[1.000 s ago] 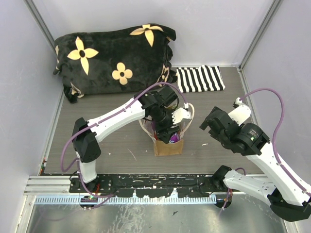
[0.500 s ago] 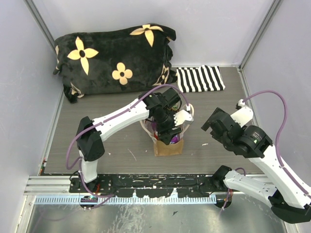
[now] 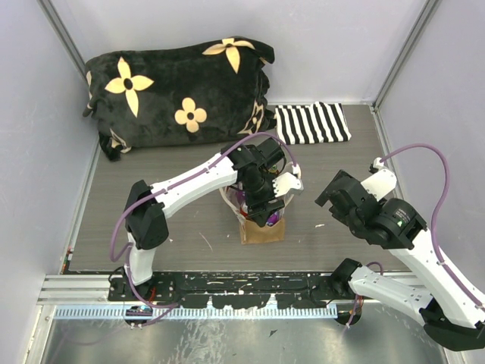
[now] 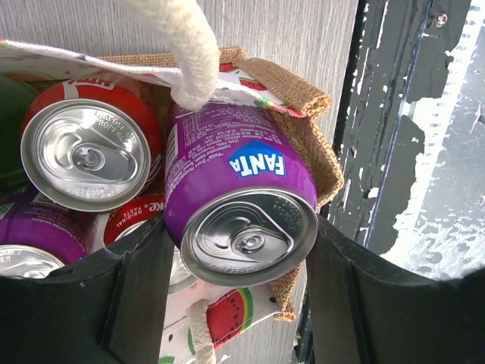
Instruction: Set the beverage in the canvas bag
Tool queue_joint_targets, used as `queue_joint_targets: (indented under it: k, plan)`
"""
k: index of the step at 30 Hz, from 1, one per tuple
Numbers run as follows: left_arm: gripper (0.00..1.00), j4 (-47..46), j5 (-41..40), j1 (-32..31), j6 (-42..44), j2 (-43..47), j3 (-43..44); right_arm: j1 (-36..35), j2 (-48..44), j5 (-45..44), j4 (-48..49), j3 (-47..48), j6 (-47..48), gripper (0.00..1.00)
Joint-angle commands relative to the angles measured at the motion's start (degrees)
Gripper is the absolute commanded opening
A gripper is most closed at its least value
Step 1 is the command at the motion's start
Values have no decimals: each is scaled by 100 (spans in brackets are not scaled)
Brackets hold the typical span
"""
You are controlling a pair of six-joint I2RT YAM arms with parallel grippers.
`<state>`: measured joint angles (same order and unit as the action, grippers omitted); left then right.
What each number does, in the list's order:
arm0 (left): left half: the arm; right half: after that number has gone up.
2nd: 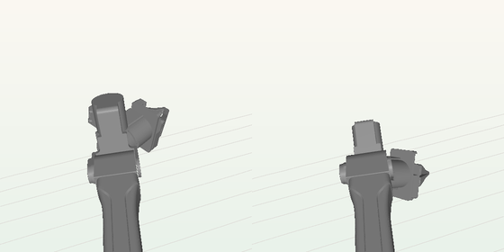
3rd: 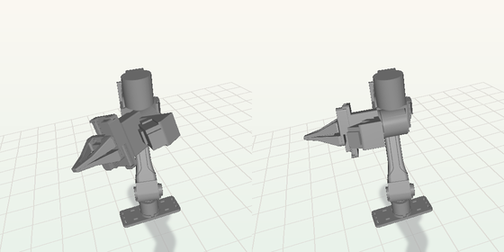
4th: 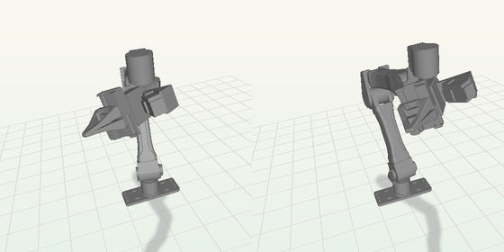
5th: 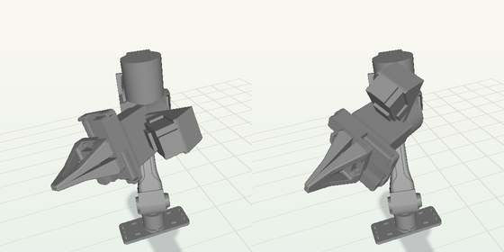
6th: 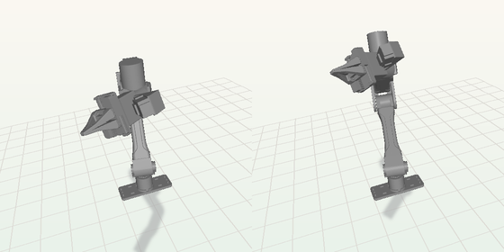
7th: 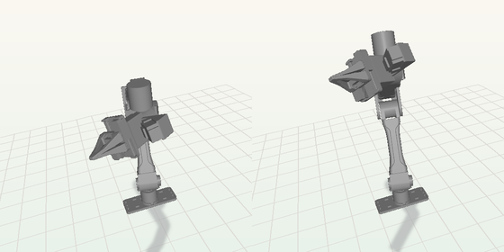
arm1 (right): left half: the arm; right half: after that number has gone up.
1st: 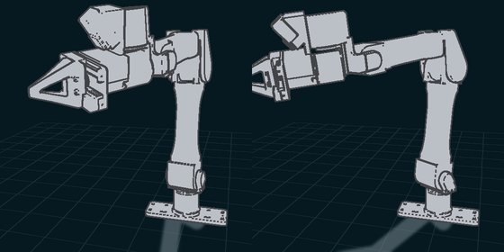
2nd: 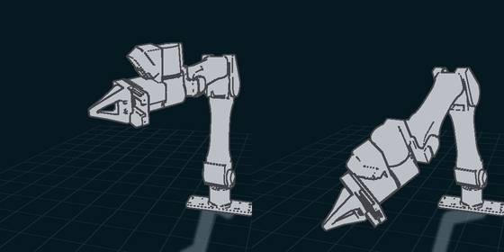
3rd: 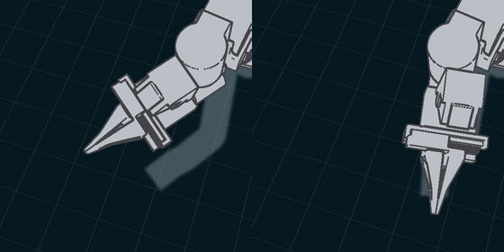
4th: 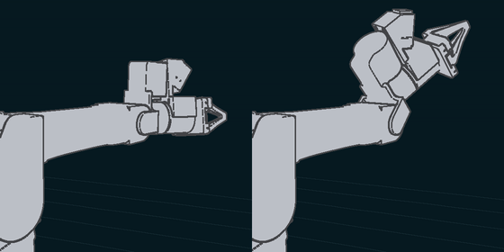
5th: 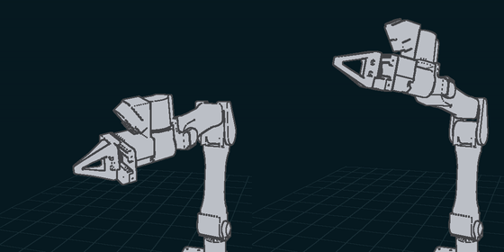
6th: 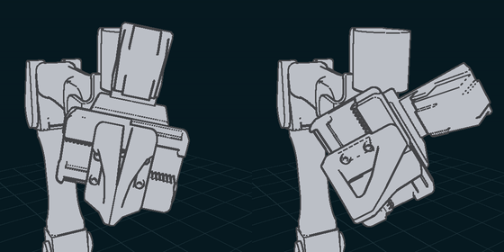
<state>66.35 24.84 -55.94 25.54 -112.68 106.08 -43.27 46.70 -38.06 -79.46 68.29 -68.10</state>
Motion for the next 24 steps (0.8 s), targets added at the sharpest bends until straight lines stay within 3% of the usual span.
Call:
queue_joint_targets:
  k: [1,24]
  plan:
    - [0,172,144,-124,55,-117,81,26,-26,-141,-1,-5,-163,100]
    - [0,-455,-252,-197,-175,-573,-527,25,97,-193,-43,122,-134,100]
